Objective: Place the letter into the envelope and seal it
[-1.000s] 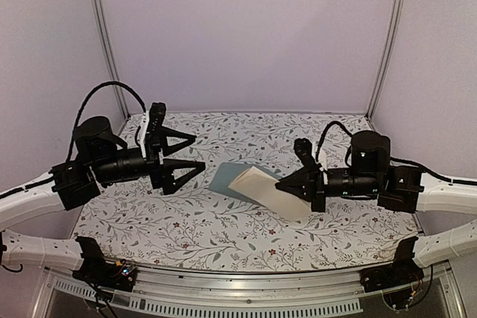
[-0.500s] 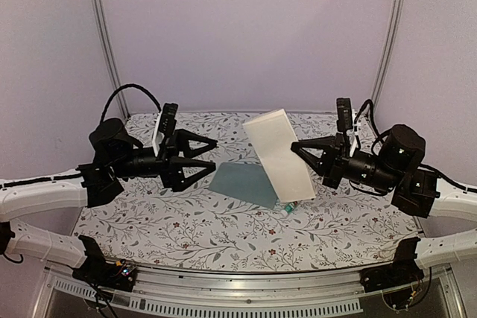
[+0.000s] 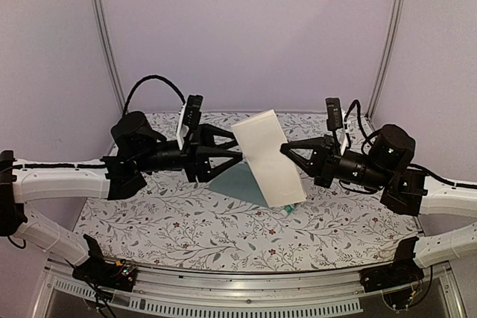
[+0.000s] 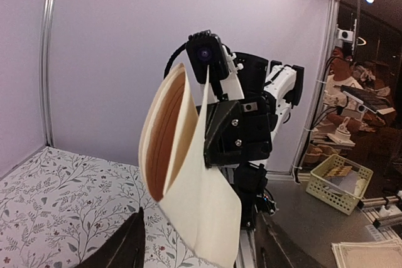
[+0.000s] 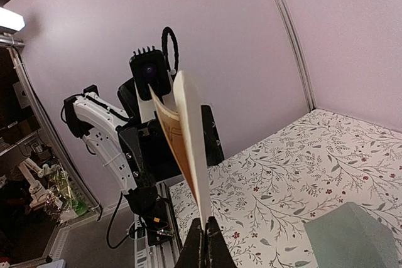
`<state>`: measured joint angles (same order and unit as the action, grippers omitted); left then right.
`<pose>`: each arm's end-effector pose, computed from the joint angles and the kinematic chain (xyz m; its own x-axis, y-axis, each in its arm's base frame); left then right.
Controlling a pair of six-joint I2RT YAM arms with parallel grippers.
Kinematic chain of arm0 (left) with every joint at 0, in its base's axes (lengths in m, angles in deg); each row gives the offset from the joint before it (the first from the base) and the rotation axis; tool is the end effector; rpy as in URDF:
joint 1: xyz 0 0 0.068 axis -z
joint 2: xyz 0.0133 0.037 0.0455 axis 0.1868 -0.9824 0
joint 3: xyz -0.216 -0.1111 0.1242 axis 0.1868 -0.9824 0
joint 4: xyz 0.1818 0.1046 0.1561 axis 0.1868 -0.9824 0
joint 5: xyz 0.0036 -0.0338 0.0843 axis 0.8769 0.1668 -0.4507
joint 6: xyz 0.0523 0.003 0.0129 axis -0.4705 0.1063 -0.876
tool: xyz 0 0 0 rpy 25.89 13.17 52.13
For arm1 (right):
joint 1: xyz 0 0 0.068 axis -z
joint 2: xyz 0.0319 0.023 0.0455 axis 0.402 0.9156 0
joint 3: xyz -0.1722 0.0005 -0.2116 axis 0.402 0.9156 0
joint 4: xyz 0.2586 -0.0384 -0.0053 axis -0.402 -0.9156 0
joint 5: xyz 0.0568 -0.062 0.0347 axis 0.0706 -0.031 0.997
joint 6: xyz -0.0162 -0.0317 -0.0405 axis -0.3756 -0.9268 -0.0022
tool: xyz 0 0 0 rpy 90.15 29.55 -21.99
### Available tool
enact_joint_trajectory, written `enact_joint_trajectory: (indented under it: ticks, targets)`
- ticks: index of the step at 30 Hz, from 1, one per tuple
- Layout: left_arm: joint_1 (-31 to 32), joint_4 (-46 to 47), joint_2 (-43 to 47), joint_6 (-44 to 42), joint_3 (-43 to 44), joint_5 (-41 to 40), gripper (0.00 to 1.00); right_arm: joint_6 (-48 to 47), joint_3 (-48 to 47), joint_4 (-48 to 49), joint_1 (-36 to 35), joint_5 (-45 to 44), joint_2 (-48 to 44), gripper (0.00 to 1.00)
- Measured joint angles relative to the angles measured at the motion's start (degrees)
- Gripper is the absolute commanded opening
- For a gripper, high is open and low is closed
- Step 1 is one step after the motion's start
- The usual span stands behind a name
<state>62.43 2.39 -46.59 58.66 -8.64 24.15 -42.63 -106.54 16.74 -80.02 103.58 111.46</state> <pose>0.1655 -0.2424 0.3128 -0.1953 -0.1531 -0.9687 0.9797 0.0157 -0.2000 0.1248 0.2041 0.3249 -0.2925 0.2197 -0.9307 -0.9039 0.2542 0.3441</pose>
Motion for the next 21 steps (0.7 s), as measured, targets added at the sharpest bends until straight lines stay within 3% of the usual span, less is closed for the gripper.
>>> enact_joint_trajectory:
  ticks: [3, 10, 16, 18, 20, 21]
  targets:
    - [0.44, 1.64, -1.22, -0.04, 1.36, -0.26, 0.44, 0.76, 0.00, 0.85, 0.00, 1.25, 0.52, 0.00]
    - [1.29, 4.37, -2.36, 0.48, 2.25, -1.75, 0.00, 1.95, 0.00, 2.75, 0.00, 4.02, 0.83, 0.00]
    - [1.64, 5.11, -3.43, 0.76, 3.63, -2.97, 0.00, 2.38, 0.13, 4.20, 0.07, 5.11, 0.70, 0.03]
    - [1.68, 5.22, -3.76, 0.81, 3.87, -3.15, 0.00, 2.27, 0.39, 4.50, 0.07, 5.14, 0.52, 0.25]
    - [1.81, 5.31, -4.13, 0.87, 4.02, -3.15, 0.00, 1.95, 0.70, 4.26, 0.07, 5.16, 0.26, 0.57]
    - [1.90, 5.31, -4.26, 0.98, 4.09, -3.15, 0.00, 1.90, 0.76, 3.93, 0.07, 5.14, 0.20, 0.68]
